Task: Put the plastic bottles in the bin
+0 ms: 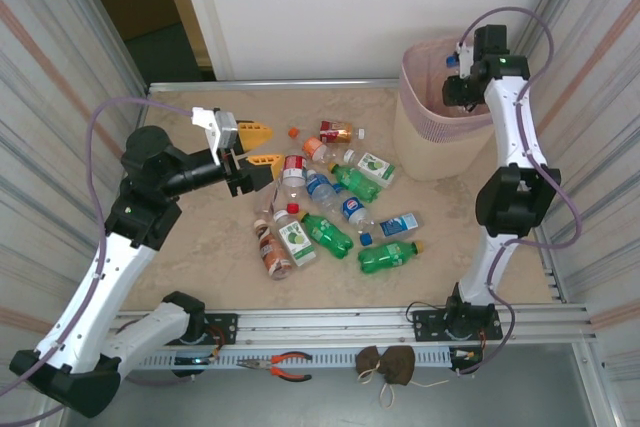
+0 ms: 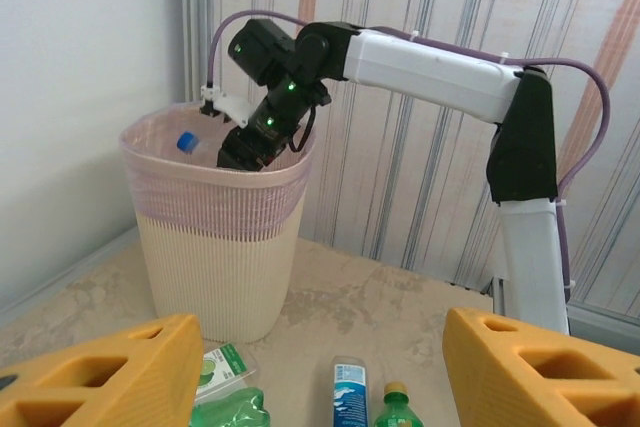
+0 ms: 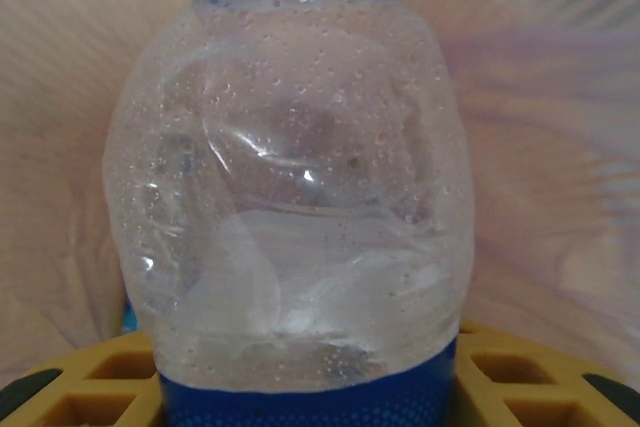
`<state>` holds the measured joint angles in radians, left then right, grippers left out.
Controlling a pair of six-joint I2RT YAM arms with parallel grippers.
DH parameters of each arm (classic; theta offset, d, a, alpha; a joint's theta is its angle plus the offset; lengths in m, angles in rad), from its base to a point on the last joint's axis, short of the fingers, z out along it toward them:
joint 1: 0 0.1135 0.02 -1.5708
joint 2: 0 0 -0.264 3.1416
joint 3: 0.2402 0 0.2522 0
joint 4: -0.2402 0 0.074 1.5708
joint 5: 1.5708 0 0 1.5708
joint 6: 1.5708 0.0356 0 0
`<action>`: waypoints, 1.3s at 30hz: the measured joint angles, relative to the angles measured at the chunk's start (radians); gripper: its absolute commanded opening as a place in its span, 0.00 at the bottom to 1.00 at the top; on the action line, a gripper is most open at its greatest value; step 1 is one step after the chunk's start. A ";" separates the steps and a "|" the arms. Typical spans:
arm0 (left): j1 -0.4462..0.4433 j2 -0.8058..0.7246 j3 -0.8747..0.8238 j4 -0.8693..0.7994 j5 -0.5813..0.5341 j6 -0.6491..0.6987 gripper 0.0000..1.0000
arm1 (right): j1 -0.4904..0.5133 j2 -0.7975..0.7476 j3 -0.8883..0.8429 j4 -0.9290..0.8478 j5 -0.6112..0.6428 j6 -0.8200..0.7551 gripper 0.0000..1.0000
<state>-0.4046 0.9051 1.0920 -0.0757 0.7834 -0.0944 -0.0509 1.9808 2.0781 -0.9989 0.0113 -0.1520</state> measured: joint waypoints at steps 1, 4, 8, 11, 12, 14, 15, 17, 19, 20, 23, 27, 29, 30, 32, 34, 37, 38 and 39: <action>0.000 0.000 -0.002 0.001 0.000 0.000 0.65 | 0.000 0.015 0.000 -0.010 0.000 -0.005 0.48; 0.000 0.002 -0.007 0.002 0.000 -0.003 0.65 | 0.003 0.067 0.002 -0.042 0.000 -0.019 0.48; 0.000 0.002 -0.013 0.006 0.000 -0.009 0.65 | 0.012 0.143 0.007 -0.077 -0.002 -0.026 0.49; 0.000 0.002 -0.028 0.017 0.000 -0.016 0.65 | 0.017 0.195 0.008 -0.098 -0.004 -0.034 0.49; 0.000 0.002 -0.035 0.021 0.000 -0.019 0.65 | 0.018 0.209 0.008 -0.103 -0.004 -0.037 0.49; 0.000 0.002 -0.043 0.021 -0.001 -0.024 0.65 | 0.020 0.237 0.008 -0.111 -0.004 -0.040 0.50; 0.000 0.002 -0.045 0.021 -0.001 -0.026 0.65 | 0.020 0.249 0.008 -0.112 -0.005 -0.041 0.50; 0.000 0.001 -0.048 0.022 -0.003 -0.032 0.65 | 0.020 0.261 0.019 -0.114 -0.005 -0.041 0.50; 0.000 0.000 -0.053 0.024 -0.008 -0.035 0.65 | 0.020 0.263 0.032 -0.114 -0.004 -0.041 0.51; 0.000 0.000 -0.055 0.025 -0.008 -0.037 0.65 | 0.019 0.268 0.037 -0.115 -0.004 -0.041 0.51; 0.000 0.000 -0.058 0.025 -0.012 -0.038 0.65 | 0.020 0.283 0.045 -0.116 -0.003 -0.041 0.54; 0.000 0.000 -0.058 0.025 -0.022 -0.042 0.65 | 0.020 0.286 0.052 -0.117 -0.003 -0.040 0.60; 0.000 -0.001 -0.058 0.025 -0.023 -0.042 0.65 | 0.020 0.291 0.052 -0.118 -0.004 -0.039 0.64; 0.000 -0.001 -0.058 0.025 -0.023 -0.042 0.65 | 0.021 0.294 0.052 -0.120 -0.004 -0.040 0.66; 0.000 -0.001 -0.058 0.025 -0.026 -0.045 0.65 | 0.024 0.295 0.052 -0.126 -0.003 -0.039 0.68; 0.000 -0.002 -0.058 0.025 -0.027 -0.045 0.65 | 0.026 0.293 0.052 -0.129 -0.003 -0.038 0.70; 0.000 -0.004 -0.058 0.025 -0.027 -0.046 0.65 | 0.031 0.288 0.055 -0.135 0.000 -0.036 0.73; 0.000 -0.005 -0.058 0.025 -0.029 -0.046 0.65 | 0.031 0.282 0.058 -0.138 0.000 -0.036 0.74; 0.000 -0.006 -0.058 0.024 -0.030 -0.047 0.65 | 0.032 0.277 0.062 -0.142 0.000 -0.036 0.75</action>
<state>-0.4046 0.8989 1.0336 -0.0513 0.7536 -0.1413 -0.0189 2.2581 2.1403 -1.1408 0.0116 -0.1879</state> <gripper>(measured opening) 0.647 0.734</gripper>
